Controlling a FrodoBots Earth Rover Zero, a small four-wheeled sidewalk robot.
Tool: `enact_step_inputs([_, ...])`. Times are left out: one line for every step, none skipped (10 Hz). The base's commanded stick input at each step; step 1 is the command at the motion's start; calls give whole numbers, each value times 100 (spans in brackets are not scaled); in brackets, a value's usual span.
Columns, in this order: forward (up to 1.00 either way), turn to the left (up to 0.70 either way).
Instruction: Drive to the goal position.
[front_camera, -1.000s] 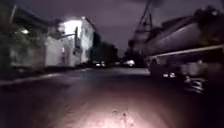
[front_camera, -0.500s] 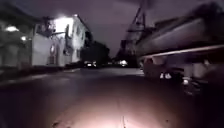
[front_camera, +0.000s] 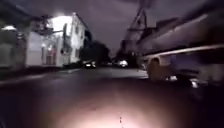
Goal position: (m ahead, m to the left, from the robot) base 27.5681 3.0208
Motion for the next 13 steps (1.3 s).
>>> enact_step_inputs([100, 0])
enact_step_inputs([100, 0])
enact_step_inputs([100, 0])
enact_step_inputs([100, 0])
enact_step_inputs([100, 0])
enact_step_inputs([100, 0])
enact_step_inputs([100, 0])
enact_step_inputs([100, 0])
enact_step_inputs([100, 0])
enact_step_inputs([100, 0])
enact_step_inputs([100, 0])
enact_step_inputs([100, 0])
enact_step_inputs([100, 0])
